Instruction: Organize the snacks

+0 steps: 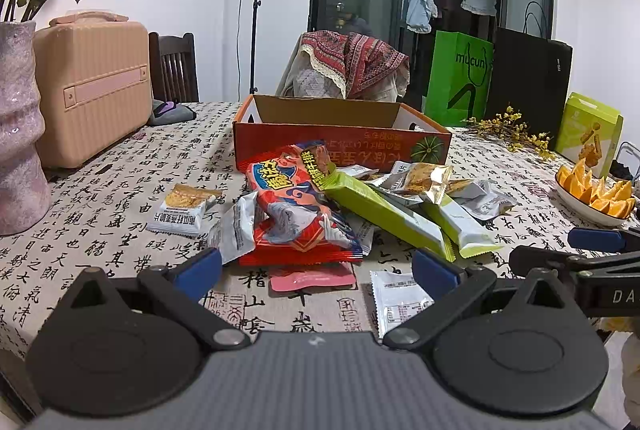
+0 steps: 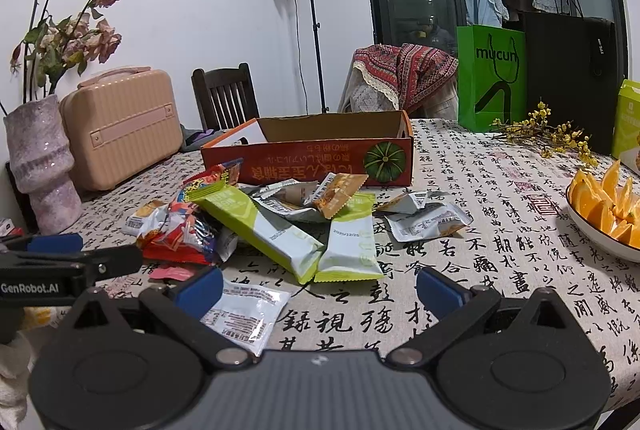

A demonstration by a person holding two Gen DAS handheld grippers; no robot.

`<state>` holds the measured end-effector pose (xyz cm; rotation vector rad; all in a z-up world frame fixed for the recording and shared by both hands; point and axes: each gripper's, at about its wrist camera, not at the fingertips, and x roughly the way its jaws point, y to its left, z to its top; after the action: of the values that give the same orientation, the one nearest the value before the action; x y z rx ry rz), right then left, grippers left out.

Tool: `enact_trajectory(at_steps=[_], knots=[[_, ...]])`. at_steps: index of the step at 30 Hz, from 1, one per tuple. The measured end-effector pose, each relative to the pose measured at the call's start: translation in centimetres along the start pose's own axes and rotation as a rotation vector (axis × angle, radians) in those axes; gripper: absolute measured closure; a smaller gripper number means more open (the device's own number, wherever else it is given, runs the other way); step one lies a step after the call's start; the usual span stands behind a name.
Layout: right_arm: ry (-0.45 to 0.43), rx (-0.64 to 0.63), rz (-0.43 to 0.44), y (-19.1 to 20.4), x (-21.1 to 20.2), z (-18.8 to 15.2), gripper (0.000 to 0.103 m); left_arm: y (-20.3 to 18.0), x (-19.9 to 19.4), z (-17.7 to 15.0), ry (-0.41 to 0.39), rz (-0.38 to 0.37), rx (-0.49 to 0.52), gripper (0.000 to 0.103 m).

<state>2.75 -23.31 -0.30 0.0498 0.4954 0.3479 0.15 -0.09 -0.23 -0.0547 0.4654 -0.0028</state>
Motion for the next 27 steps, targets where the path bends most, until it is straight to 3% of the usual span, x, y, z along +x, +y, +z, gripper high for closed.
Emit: enact_trajectory(at_steps=[27], knots=[[0.018,-0.004,-0.004,0.04,0.85,0.03,0.0,0.21,0.75,-0.03,0.012,-0.001,-0.009,0.0]])
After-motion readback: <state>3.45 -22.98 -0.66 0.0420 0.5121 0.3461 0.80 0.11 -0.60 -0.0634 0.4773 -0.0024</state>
